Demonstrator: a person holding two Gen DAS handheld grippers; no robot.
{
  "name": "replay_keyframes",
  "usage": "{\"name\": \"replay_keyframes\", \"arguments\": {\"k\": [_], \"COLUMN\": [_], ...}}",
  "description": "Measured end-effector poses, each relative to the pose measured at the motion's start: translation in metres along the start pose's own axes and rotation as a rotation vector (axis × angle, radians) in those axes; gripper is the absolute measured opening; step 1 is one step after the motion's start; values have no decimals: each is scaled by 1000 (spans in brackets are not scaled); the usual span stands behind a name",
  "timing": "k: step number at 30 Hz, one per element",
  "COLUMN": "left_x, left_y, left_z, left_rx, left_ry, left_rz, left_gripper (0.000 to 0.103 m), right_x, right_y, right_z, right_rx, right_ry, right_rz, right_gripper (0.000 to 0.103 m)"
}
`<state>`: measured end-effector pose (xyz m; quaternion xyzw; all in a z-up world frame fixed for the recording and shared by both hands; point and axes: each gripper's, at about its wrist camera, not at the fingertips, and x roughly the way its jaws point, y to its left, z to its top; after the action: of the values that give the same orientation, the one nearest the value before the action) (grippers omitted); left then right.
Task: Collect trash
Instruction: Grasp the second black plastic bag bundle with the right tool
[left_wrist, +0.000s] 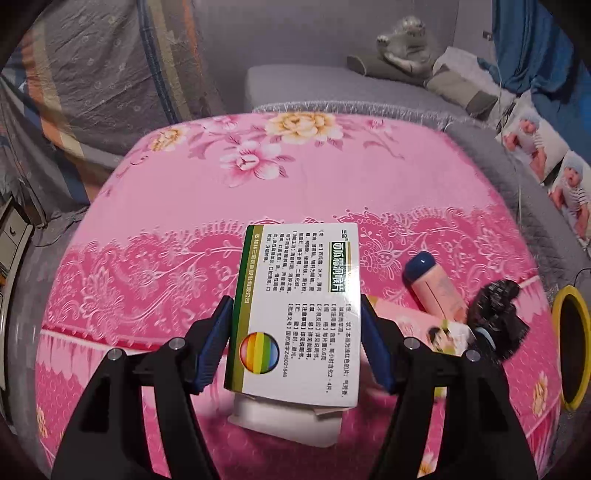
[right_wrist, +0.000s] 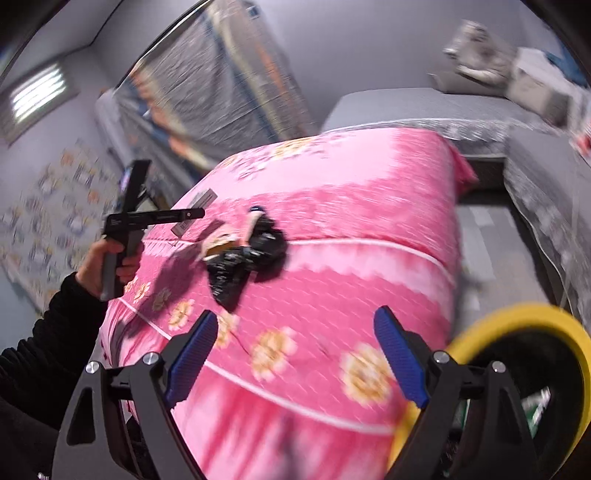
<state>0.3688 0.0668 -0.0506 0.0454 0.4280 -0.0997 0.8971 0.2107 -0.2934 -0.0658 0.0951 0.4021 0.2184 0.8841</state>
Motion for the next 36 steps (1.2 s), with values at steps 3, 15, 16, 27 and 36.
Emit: {"name": "replay_keyframes", "arguments": {"k": [3,15,16,27,36], "left_x": [-35,-116,-120,-162,-184], "left_y": [1,18,19,-12,-47], "left_z": [-23,-106,-112,-121,-117], "left_rx": [-19,-103,-110,-101,-66], "left_ry": [-59,-204,-213,-308,-367], "left_rz": [-26,-46,-39,4,-29], "left_gripper": [62,63,63,64,64], "right_x": [35,133,138,159,92], "right_y": [17,47,47,43,36], "right_z": [18,65,65,55,51], "right_rx": [-34,-101,-100,-87,29], "right_ry": [40,125,138,202,129], "right_rz": [-20,-112,-118,-114,47], "right_gripper": [83,83,83,30,24]}}
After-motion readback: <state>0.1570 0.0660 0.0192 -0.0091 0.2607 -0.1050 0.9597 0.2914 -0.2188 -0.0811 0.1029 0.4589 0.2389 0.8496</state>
